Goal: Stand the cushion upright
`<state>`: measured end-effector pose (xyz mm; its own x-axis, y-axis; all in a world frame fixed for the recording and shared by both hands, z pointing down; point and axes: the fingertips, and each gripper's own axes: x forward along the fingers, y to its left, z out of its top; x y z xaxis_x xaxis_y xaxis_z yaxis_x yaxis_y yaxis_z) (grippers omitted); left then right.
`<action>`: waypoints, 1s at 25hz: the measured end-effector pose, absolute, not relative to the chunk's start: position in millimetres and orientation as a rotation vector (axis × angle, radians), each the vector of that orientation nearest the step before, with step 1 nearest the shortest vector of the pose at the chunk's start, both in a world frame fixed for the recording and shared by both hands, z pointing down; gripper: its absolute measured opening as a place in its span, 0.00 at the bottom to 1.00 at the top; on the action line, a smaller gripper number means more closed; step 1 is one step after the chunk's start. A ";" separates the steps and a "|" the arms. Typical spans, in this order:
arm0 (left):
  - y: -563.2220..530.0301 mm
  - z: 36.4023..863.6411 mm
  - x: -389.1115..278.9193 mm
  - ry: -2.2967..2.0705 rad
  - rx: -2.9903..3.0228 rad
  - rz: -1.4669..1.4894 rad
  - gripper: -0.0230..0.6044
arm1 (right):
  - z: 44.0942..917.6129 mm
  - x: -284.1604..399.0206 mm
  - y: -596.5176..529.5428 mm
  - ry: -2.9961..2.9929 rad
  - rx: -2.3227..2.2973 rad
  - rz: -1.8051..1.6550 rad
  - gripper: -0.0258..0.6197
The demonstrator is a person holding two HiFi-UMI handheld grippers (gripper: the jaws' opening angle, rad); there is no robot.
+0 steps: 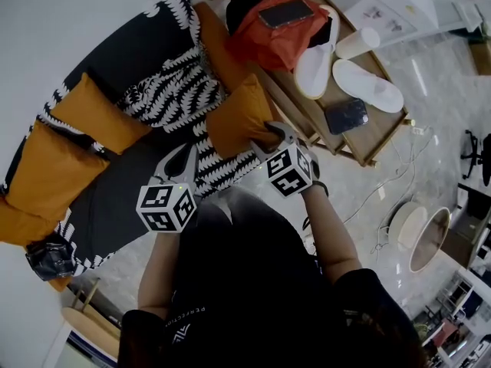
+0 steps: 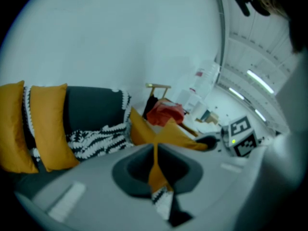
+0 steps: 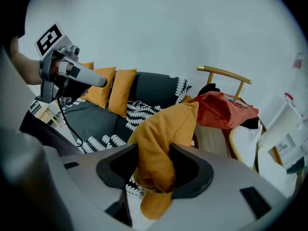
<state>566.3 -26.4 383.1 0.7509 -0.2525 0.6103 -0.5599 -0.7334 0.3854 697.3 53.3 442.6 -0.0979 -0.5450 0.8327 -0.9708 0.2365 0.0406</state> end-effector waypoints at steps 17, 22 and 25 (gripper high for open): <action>-28.8 375.6 569.0 -0.590 2.412 0.702 0.09 | 435.6 704.0 59.6 -1.740 1.480 0.738 0.52; -31.4 371.2 567.0 -0.586 2.423 0.697 0.09 | 426.5 708.7 63.1 -1.722 1.512 0.734 0.54; -31.0 366.4 568.9 -0.576 2.434 0.687 0.09 | 416.1 710.9 66.6 -1.711 1.535 0.717 0.54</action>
